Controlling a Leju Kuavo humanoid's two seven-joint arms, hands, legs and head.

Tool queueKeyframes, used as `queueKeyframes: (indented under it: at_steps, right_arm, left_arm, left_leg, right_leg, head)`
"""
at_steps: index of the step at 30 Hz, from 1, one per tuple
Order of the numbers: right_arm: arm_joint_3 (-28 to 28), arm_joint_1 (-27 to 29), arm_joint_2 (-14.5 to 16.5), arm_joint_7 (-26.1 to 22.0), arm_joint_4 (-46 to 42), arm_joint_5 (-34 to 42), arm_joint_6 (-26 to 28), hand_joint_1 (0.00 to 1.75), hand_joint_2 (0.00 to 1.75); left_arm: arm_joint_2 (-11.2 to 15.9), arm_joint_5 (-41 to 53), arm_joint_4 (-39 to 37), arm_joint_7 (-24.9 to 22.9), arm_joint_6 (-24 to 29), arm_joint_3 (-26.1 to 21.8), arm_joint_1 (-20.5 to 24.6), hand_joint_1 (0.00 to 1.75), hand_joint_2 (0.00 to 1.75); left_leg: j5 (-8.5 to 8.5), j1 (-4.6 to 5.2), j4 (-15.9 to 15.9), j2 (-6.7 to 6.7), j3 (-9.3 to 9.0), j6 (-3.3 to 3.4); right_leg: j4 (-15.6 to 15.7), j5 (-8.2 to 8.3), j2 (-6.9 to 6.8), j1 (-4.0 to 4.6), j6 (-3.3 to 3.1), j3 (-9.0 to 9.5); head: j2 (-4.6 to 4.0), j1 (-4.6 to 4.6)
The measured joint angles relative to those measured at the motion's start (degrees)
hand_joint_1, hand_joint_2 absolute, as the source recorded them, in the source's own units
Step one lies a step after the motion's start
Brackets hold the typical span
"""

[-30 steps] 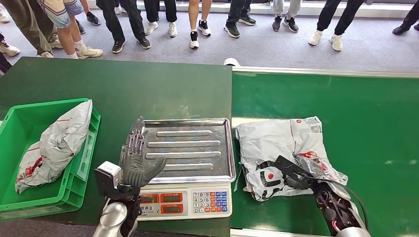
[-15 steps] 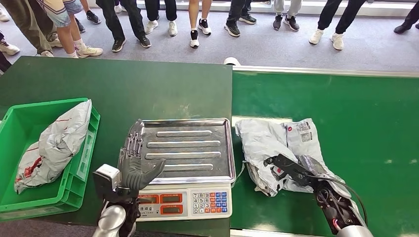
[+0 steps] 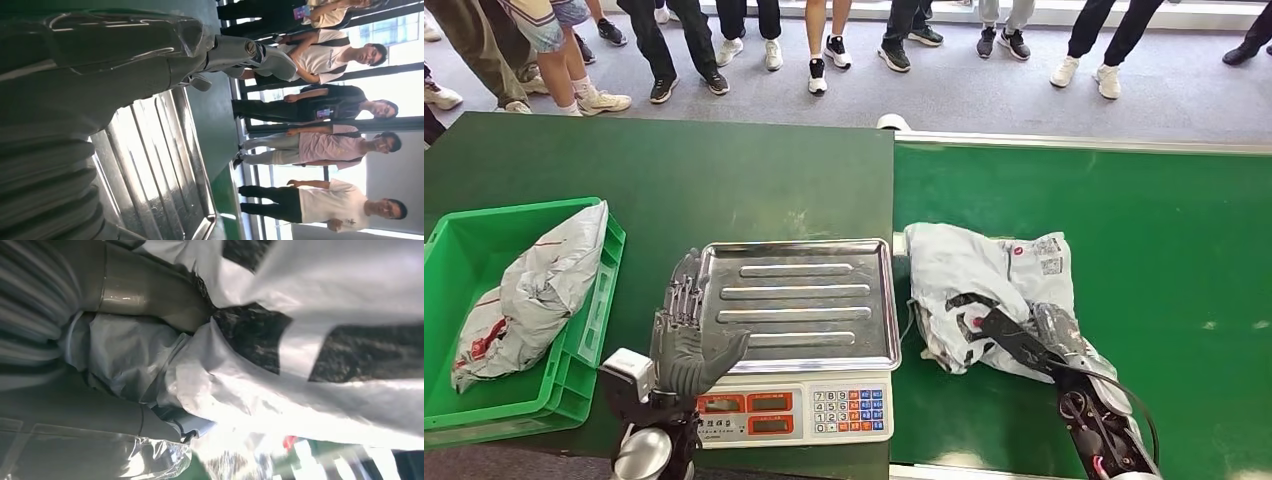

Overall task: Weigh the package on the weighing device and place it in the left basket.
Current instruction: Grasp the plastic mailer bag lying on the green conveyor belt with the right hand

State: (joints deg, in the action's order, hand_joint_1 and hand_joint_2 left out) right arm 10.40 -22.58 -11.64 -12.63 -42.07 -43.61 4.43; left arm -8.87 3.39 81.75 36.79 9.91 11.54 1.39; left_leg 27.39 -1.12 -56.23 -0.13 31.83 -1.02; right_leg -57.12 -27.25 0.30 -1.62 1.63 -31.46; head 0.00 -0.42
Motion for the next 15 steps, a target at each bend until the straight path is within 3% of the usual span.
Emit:
queueKeyframes:
  at_steps: [3, 6, 11, 15]
  right_arm:
    - [-1.9, 0.7, 0.6, -1.7, -3.8, 1.6, 2.2, 1.75, 1.75]
    - [-4.2, 2.1, 1.4, -6.6, -8.4, 6.7, 4.1, 1.75, 1.75]
    - [-9.5, 5.9, 3.8, -16.0, -20.9, 25.6, -2.8, 1.75, 1.75]
    - [-11.8, 7.7, 5.3, -17.5, -28.6, 29.6, -4.6, 1.75, 1.75]
  left_arm:
    - [0.0, -0.9, 0.8, 0.7, 0.2, -0.4, -0.5, 0.0, 1.75]
    - [0.0, -1.7, 1.1, 1.7, 0.3, -0.7, -0.5, 0.0, 1.75]
    - [0.0, -3.3, 1.0, 3.0, 1.3, -1.0, 0.3, 0.0, 1.75]
    - [0.0, -3.7, 0.9, 3.3, 1.4, -0.9, 1.3, 0.0, 1.75]
  left_leg:
    - [0.0, 0.0, 0.0, -0.01, 0.05, 0.0]
    - [0.0, 0.0, 0.0, -0.09, 0.13, 0.0]
    - [0.0, 0.0, 0.0, -0.1, 0.25, 0.0]
    - [0.0, 0.0, 0.0, -0.05, 0.26, 0.0]
  right_leg:
    - [0.0, 0.0, -0.01, 0.0, 0.0, -0.06]
    - [0.0, 0.0, -0.03, 0.0, 0.0, -0.13]
    - [0.0, 0.0, -0.03, 0.0, 0.0, -0.26]
    - [0.0, 0.0, -0.02, 0.0, 0.0, -0.29]
  head:
    - [0.0, 0.01]
    - [0.0, 0.01]
    - [0.0, 0.0]
    - [0.0, 0.01]
